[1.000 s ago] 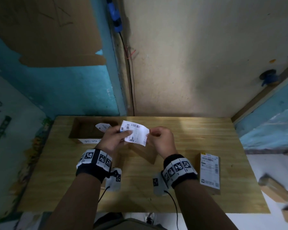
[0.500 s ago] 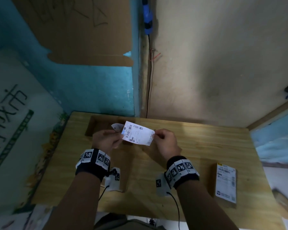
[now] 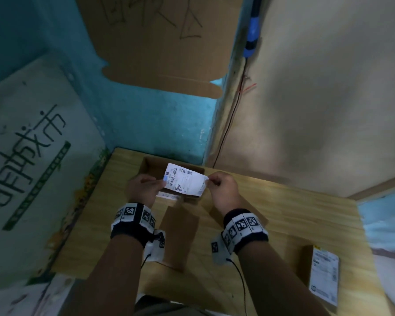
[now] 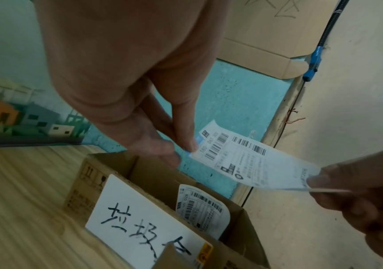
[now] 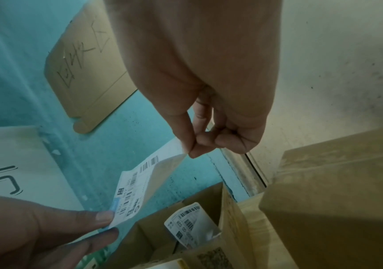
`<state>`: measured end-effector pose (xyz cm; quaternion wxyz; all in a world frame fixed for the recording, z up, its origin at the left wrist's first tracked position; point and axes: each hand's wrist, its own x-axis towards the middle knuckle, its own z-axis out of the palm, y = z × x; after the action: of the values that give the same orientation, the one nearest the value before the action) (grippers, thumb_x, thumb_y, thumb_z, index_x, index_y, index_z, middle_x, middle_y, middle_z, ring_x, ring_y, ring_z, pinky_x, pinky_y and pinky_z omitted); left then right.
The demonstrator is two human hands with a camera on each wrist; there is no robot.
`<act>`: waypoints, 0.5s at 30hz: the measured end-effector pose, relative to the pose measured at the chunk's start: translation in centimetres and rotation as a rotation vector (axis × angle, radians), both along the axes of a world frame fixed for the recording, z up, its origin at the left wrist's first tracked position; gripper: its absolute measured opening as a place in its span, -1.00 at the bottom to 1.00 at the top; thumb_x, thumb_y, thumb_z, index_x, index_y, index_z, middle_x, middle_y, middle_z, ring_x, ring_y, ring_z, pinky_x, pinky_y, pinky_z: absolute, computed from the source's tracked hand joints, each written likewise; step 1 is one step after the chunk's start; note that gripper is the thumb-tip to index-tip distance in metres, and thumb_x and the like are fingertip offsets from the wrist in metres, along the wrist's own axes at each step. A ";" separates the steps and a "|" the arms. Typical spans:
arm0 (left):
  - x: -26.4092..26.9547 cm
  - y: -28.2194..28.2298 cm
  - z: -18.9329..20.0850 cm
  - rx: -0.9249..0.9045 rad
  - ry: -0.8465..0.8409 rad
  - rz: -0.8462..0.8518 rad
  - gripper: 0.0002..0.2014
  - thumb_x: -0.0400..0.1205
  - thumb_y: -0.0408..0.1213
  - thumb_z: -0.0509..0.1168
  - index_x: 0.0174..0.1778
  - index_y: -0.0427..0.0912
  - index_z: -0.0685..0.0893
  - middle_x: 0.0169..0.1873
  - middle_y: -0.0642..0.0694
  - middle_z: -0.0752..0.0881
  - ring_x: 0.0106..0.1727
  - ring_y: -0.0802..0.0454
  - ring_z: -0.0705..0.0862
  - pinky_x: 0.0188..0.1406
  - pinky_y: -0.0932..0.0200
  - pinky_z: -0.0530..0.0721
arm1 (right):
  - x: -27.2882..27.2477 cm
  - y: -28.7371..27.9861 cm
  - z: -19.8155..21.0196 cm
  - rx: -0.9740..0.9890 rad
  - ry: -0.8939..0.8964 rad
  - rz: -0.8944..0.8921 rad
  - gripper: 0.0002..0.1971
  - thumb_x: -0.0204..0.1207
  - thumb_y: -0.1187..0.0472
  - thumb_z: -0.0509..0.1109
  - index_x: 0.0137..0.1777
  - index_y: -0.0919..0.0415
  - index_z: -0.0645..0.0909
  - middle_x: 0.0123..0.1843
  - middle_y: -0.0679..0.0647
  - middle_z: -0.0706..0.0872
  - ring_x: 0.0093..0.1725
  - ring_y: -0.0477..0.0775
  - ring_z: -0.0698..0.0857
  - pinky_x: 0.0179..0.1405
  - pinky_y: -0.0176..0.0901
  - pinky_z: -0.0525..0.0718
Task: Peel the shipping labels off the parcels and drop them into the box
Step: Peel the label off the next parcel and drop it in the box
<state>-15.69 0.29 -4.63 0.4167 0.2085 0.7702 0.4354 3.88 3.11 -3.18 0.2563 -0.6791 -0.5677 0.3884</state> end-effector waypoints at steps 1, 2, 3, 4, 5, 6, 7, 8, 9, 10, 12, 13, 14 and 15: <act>-0.2 -0.1 0.0 0.009 0.006 -0.003 -0.71 0.30 -0.44 0.61 -0.11 -0.25 0.73 -0.15 -0.21 0.81 -0.12 -0.16 0.78 -0.13 0.02 0.76 | -0.3 0.1 0.1 0.004 -0.008 0.005 -0.83 0.67 0.36 0.40 0.13 0.32 0.82 0.09 0.19 0.86 0.10 0.15 0.79 0.03 -0.18 0.62; -0.4 -0.1 0.2 0.022 0.018 -0.001 -0.66 0.32 -0.44 0.60 -0.01 -0.28 0.73 -0.08 -0.20 0.80 -0.08 -0.16 0.77 -0.13 0.06 0.71 | -0.6 0.1 0.3 0.009 -0.018 0.011 -0.80 0.67 0.38 0.39 0.18 0.31 0.80 0.12 0.21 0.86 0.13 0.19 0.79 0.02 -0.18 0.62; -0.6 -0.1 0.1 0.028 0.041 0.013 -0.57 0.33 -0.43 0.60 0.11 -0.29 0.70 -0.01 -0.18 0.78 -0.01 -0.16 0.74 -0.09 0.07 0.66 | -1.0 0.1 0.5 0.017 -0.031 0.019 -0.75 0.67 0.39 0.38 0.28 0.29 0.77 0.14 0.22 0.85 0.15 0.20 0.79 0.01 -0.15 0.63; -0.8 0.0 -0.1 0.038 0.071 0.030 -0.47 0.33 -0.41 0.60 0.23 -0.29 0.64 0.06 -0.15 0.74 0.07 -0.16 0.71 -0.04 0.07 0.63 | -1.4 0.0 0.8 0.015 -0.049 0.038 -0.66 0.67 0.39 0.39 0.42 0.24 0.70 0.15 0.24 0.84 0.14 0.21 0.79 0.01 -0.13 0.64; -1.0 0.1 -0.2 0.049 0.081 0.044 -0.36 0.34 -0.41 0.60 0.34 -0.28 0.56 0.09 -0.12 0.70 0.11 -0.12 0.68 0.02 0.06 0.59 | -1.8 0.0 0.9 0.011 -0.063 0.059 -0.56 0.67 0.38 0.39 0.55 0.19 0.60 0.15 0.24 0.83 0.13 0.20 0.79 -0.01 -0.13 0.64; -1.0 0.1 -0.3 0.069 0.064 0.048 -0.25 0.34 -0.43 0.60 0.45 -0.25 0.44 0.07 -0.09 0.67 0.12 -0.07 0.64 0.06 0.06 0.56 | -2.0 0.0 0.9 0.000 -0.079 0.073 -0.50 0.67 0.36 0.40 0.60 0.16 0.53 0.14 0.24 0.84 0.11 0.18 0.78 -0.04 -0.15 0.61; -1.0 0.1 -0.5 0.081 0.022 0.055 -0.14 0.34 -0.47 0.59 0.53 -0.21 0.33 0.04 -0.09 0.67 0.11 -0.04 0.62 0.10 0.05 0.54 | -2.3 0.1 0.9 -0.007 -0.090 0.070 -0.51 0.68 0.34 0.40 0.60 0.16 0.54 0.14 0.22 0.84 0.09 0.15 0.77 -0.06 -0.17 0.58; -1.2 0.2 -0.5 0.083 -0.006 0.058 -0.08 0.33 -0.50 0.59 0.57 -0.19 0.26 0.00 -0.11 0.71 0.09 -0.03 0.62 0.13 0.03 0.53 | -2.4 0.2 0.8 -0.017 -0.089 0.046 -0.58 0.68 0.33 0.40 0.54 0.17 0.60 0.16 0.20 0.84 0.07 0.11 0.76 -0.07 -0.18 0.57; -1.3 0.2 -0.5 0.075 -0.020 0.065 -0.08 0.33 -0.51 0.59 0.56 -0.19 0.26 -0.08 -0.12 0.75 0.05 -0.02 0.63 0.13 0.02 0.54 | -2.6 0.4 0.8 -0.021 -0.074 0.013 -0.66 0.68 0.32 0.40 0.43 0.20 0.67 0.17 0.18 0.83 0.05 0.08 0.74 -0.05 -0.16 0.61; -1.6 0.3 -0.6 0.068 -0.015 0.069 -0.14 0.33 -0.52 0.58 0.51 -0.20 0.32 -0.17 -0.12 0.76 0.00 -0.02 0.64 0.11 0.03 0.56 | -2.6 0.6 0.7 -0.013 -0.060 -0.012 -0.75 0.68 0.32 0.40 0.32 0.25 0.74 0.17 0.18 0.83 0.06 0.08 0.74 0.01 -0.10 0.68; -2.1 0.4 -0.8 0.044 0.005 0.060 -0.32 0.30 -0.51 0.59 0.31 -0.17 0.48 -0.18 -0.17 0.79 -0.04 -0.05 0.69 0.01 0.05 0.60 | -2.5 1.1 0.4 0.012 -0.057 -0.022 -0.83 0.66 0.32 0.42 0.15 0.30 0.80 0.13 0.19 0.84 0.10 0.16 0.78 0.17 0.01 0.75; -2.3 0.5 -1.0 0.033 0.018 0.053 -0.39 0.28 -0.48 0.61 0.18 -0.14 0.51 -0.14 -0.20 0.80 -0.03 -0.10 0.73 -0.01 0.01 0.65 | -2.6 1.3 0.2 0.017 -0.066 -0.020 -0.85 0.65 0.32 0.42 0.10 0.30 0.81 0.10 0.20 0.85 0.10 0.17 0.79 0.19 0.03 0.76; -2.4 0.6 -1.2 0.022 0.028 0.041 -0.44 0.26 -0.45 0.62 0.11 -0.15 0.53 -0.15 -0.20 0.80 -0.01 -0.15 0.75 -0.01 -0.04 0.69 | -2.7 1.4 0.1 0.015 -0.074 -0.014 -0.86 0.65 0.33 0.42 0.06 0.30 0.82 0.08 0.20 0.85 0.08 0.18 0.79 0.18 0.04 0.76; -2.5 0.7 -1.3 0.013 0.027 0.033 -0.46 0.26 -0.43 0.63 0.09 -0.21 0.55 -0.18 -0.17 0.79 -0.01 -0.18 0.76 -0.02 -0.06 0.71 | -2.9 1.6 0.0 0.012 -0.080 -0.006 -0.85 0.65 0.33 0.42 0.04 0.31 0.83 0.06 0.20 0.85 0.07 0.18 0.79 0.17 0.06 0.76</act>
<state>-18.18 0.96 -5.95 0.3976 0.2045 0.7763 0.4443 0.97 4.68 -3.20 0.2385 -0.6942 -0.5778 0.3567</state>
